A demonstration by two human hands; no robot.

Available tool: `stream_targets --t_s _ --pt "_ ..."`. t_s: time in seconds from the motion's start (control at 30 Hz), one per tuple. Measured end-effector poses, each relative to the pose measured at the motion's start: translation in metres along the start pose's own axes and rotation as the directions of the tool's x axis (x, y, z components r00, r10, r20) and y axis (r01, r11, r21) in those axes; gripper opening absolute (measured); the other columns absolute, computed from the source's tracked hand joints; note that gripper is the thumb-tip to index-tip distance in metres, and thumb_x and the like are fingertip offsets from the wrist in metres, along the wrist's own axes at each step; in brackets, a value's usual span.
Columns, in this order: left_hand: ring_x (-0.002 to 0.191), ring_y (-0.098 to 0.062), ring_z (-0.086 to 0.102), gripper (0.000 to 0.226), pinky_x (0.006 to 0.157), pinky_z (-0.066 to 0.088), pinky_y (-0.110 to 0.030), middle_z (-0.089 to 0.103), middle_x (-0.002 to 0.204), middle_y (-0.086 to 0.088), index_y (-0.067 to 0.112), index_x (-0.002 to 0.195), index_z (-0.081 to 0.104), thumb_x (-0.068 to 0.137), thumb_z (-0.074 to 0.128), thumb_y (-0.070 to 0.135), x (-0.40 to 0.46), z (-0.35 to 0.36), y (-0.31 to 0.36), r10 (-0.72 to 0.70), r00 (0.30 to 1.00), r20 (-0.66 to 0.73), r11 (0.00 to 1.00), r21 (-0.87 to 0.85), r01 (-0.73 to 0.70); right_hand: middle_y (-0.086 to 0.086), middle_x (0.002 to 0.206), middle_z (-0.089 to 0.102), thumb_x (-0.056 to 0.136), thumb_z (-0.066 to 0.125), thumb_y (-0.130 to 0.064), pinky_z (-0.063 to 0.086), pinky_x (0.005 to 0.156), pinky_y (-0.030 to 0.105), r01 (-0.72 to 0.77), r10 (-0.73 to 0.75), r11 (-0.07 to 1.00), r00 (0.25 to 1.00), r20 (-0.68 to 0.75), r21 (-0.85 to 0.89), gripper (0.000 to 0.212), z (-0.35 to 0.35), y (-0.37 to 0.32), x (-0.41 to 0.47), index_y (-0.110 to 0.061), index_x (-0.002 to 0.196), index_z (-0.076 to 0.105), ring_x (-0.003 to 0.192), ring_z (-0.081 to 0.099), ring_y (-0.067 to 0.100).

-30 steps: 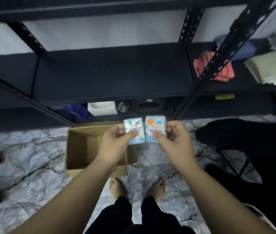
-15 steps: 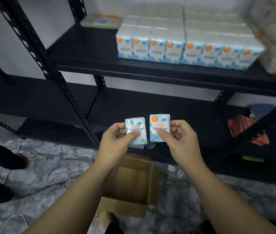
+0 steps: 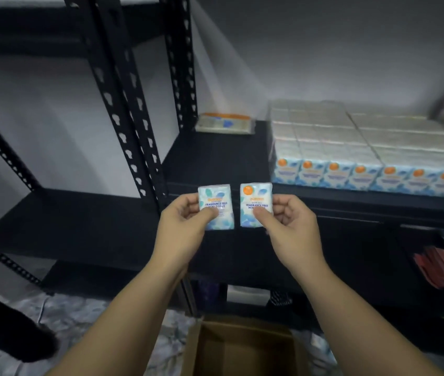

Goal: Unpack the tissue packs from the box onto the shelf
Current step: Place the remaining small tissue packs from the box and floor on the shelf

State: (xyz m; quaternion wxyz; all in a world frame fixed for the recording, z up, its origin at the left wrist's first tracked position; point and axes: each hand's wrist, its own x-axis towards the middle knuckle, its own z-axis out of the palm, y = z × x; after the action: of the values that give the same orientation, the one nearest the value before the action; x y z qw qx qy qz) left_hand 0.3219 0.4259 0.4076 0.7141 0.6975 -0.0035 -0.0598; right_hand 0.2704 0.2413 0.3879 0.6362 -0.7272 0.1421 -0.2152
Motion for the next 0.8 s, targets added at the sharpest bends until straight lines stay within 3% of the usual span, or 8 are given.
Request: stream_targets --t_s 0.13,0.27,0.47,0.57,0.7,0.8 --pt "0.091 -0.017 0.078 0.025 0.084 0.06 -0.03 0.081 0.098 -0.002 0.015 0.113 0.073 0.09 0.076 0.007 0.041 -0.011 0.012 0.034 0.999 0.024 0.999 0.018 -0.035 -0.007 0.089 0.077 0.086 0.084 -0.028 0.06 0.074 0.028 0.018 -0.024 0.996 0.998 -0.066 -0.083 0.021 0.026 -0.008 0.036 -0.025 0.104 0.073 0.079 0.073 0.007" --pt "0.083 -0.009 0.077 0.034 0.073 0.055 -0.023 0.079 0.095 0.002 0.02 0.117 0.064 0.088 0.08 0.015 0.072 -0.008 0.013 0.073 0.997 -0.015 0.993 0.097 -0.072 -0.007 0.083 0.074 0.086 0.082 -0.034 0.056 0.071 0.026 0.023 -0.045 0.977 0.994 -0.1 -0.213 0.026 0.039 -0.009 0.067 -0.024 0.106 0.068 0.076 0.071 0.004" --pt "0.083 -0.011 0.075 0.035 0.072 0.058 -0.032 0.075 0.094 0.006 0.027 0.107 0.057 0.084 0.084 0.03 0.104 -0.011 0.008 0.121 0.99 -0.068 0.958 0.268 -0.099 -0.009 0.092 0.069 0.087 0.081 -0.042 0.05 0.068 0.021 0.03 -0.065 0.929 0.994 -0.083 -0.368 0.037 0.048 -0.005 0.091 -0.022 0.11 0.059 0.083 0.067 0.004" --pt "0.081 -0.012 0.074 0.031 0.067 0.055 -0.031 0.075 0.092 0.006 0.028 0.102 0.057 0.084 0.083 0.032 0.114 -0.011 0.008 0.127 0.989 -0.074 0.941 0.324 -0.096 -0.013 0.105 0.065 0.082 0.085 -0.044 0.05 0.072 0.014 0.074 -0.075 0.916 0.997 0.014 -0.394 0.046 0.047 -0.003 0.094 -0.024 0.116 0.061 0.092 0.065 0.001" --pt "0.081 -0.011 0.073 0.029 0.065 0.05 -0.027 0.075 0.09 0.007 0.027 0.1 0.059 0.084 0.083 0.033 0.122 -0.012 0.006 0.126 0.987 -0.098 0.935 0.343 -0.086 -0.013 0.113 0.061 0.074 0.088 -0.045 0.056 0.088 0.028 0.23 -0.144 0.836 0.968 0.204 -0.499 0.056 0.042 0.007 0.097 -0.028 0.123 0.068 0.102 0.062 0.005" --pt "0.081 -0.011 0.074 0.028 0.067 0.053 -0.028 0.075 0.091 0.007 0.027 0.1 0.061 0.084 0.083 0.032 0.126 -0.011 0.007 0.147 0.983 -0.112 0.937 0.334 -0.102 -0.013 0.112 0.056 0.077 0.088 -0.045 0.052 0.09 0.028 0.283 -0.182 0.789 0.955 0.232 -0.545 0.051 0.043 0.01 0.102 -0.025 0.12 0.071 0.101 0.058 0.006"
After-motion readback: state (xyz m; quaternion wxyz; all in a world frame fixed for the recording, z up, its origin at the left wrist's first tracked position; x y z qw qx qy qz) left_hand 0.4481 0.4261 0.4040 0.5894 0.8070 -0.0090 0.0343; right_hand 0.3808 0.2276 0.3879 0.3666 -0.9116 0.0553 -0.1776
